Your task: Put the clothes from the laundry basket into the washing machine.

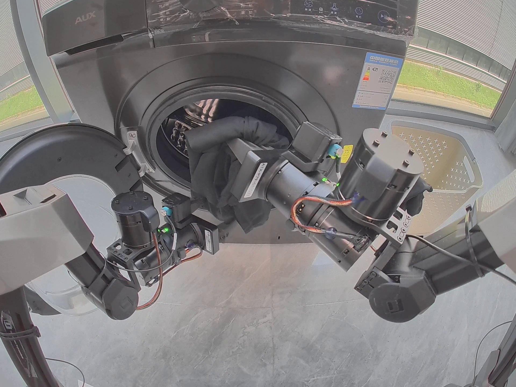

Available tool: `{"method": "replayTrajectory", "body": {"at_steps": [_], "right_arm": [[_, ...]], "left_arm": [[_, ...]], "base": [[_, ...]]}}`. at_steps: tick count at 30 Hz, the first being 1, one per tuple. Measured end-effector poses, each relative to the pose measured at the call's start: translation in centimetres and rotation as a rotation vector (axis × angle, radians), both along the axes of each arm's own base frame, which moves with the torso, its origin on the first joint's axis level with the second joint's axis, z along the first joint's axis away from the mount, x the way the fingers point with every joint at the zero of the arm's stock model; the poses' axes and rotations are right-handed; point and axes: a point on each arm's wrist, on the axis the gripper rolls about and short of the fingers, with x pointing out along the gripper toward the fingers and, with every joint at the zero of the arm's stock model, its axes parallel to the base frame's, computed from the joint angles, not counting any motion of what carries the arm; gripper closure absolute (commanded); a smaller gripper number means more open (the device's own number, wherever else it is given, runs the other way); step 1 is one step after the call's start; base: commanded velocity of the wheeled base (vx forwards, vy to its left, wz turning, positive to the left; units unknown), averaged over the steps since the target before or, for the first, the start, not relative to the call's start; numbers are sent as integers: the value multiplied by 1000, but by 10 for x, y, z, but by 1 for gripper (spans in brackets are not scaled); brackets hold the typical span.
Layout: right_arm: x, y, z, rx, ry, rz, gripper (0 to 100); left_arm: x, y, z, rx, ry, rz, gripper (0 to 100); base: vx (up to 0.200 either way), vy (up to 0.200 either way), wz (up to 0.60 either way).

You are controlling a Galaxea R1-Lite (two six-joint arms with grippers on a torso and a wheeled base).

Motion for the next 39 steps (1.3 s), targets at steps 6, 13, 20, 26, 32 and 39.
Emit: {"method": "replayTrajectory", "body": {"at_steps": [6,13,20,26,32,39], "right_arm": [[2,-1,-1,-2,1,-6,100],[7,-2,-5,-11,8,-17,100],[13,-3,-15,-34,26,-30,100],[14,-5,-27,-54,40,-36,0],[15,-12,-42,-99,76,-50,0],[12,-32,-61,-179,122,-85,0]], "left_arm": [[-4,-3,2,-22,-49,-10,100],[-38,-3,-4,-20,-43,-58,100],[-82,8,8,-26,-35,-119,100],[-109,17,25,-54,-74,-186,100],[-116,19,37,-81,-111,-195,100],[-111,22,51,-141,-148,-173,100]], "base": [[0,0,0],[0,0,0],[0,0,0],[0,0,0],[0,0,0],[0,0,0]]}}
